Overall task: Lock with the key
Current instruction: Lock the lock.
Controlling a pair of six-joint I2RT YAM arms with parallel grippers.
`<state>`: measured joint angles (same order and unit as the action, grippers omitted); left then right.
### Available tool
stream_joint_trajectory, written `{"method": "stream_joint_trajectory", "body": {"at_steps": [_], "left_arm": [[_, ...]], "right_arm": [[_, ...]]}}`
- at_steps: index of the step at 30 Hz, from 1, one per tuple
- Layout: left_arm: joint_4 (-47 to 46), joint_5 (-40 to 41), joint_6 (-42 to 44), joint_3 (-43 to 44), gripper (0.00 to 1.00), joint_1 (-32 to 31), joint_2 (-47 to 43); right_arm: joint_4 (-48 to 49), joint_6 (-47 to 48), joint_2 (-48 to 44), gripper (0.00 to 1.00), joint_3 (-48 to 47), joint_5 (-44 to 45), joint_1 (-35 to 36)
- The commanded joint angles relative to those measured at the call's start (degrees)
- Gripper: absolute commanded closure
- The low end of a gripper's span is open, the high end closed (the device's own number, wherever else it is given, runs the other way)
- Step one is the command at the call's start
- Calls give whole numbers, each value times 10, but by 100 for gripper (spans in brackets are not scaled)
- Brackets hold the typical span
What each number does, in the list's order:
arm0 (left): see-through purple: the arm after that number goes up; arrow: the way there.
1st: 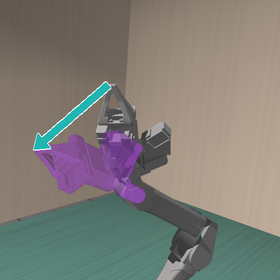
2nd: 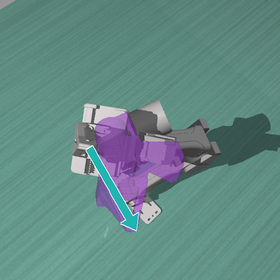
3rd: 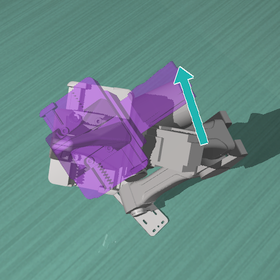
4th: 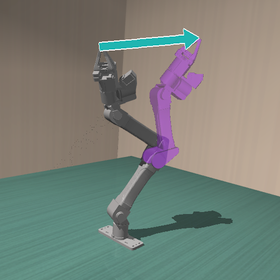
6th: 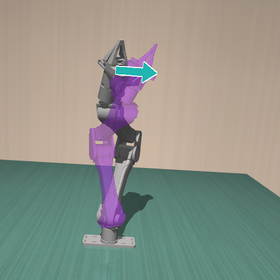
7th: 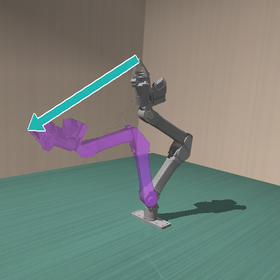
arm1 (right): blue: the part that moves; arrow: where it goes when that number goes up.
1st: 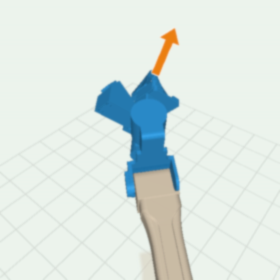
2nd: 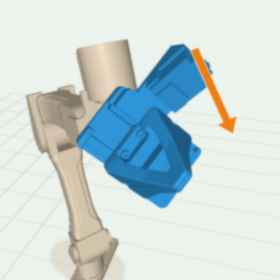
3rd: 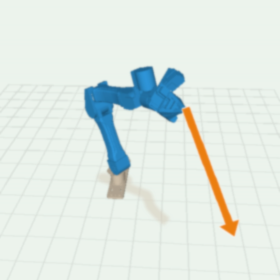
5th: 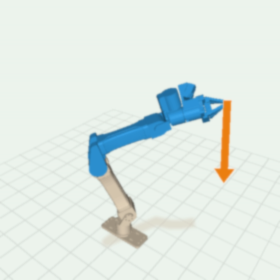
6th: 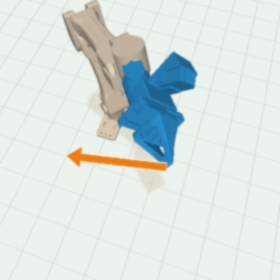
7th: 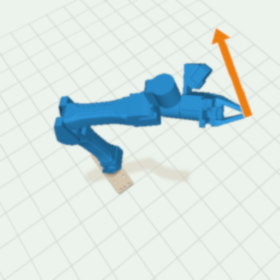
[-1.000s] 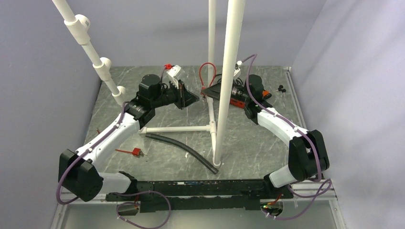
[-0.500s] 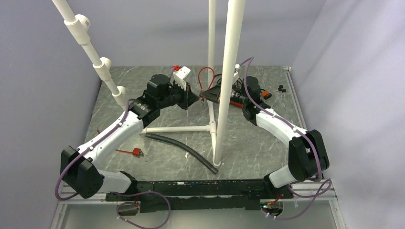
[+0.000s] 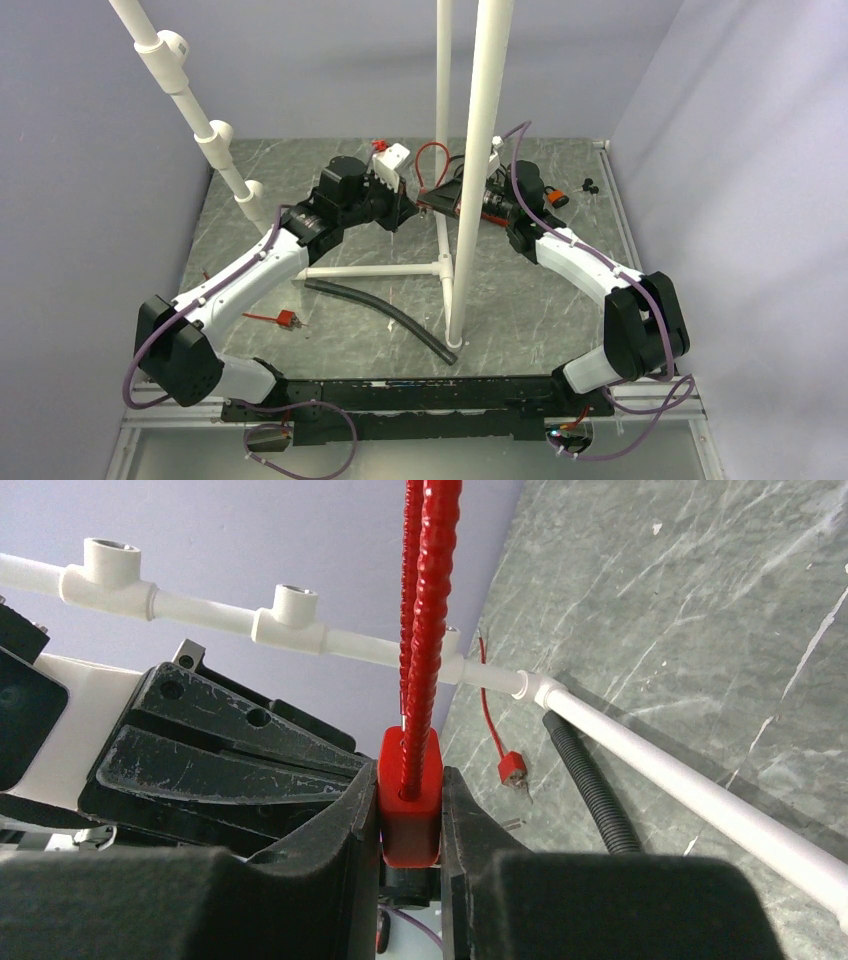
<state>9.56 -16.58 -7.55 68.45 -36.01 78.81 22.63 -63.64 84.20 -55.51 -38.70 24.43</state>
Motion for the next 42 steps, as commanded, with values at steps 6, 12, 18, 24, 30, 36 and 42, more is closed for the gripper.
{"method": "stream_joint_trajectory", "body": {"at_steps": [6,12,18,24,30,36,42], "left_arm": [[-9,-5,25,48,100,-34,0],[5,12,57,58,100,-69,3],[50,97,188,77,100,-123,24],[116,143,267,106,100,-146,49],[80,-161,100,56,76,-20,-31],[14,-310,-63,27,54,99,-75],[-127,-391,-241,-7,36,139,-57]], "right_arm": [[-11,2,-22,100,-8,17,9],[-39,15,-20,100,-12,31,13],[-61,21,-16,100,-18,35,17],[-68,3,-13,100,-15,33,17],[33,19,-23,100,22,-19,9],[138,97,-38,100,38,-101,-6],[233,109,-50,100,63,-149,-8]]}}
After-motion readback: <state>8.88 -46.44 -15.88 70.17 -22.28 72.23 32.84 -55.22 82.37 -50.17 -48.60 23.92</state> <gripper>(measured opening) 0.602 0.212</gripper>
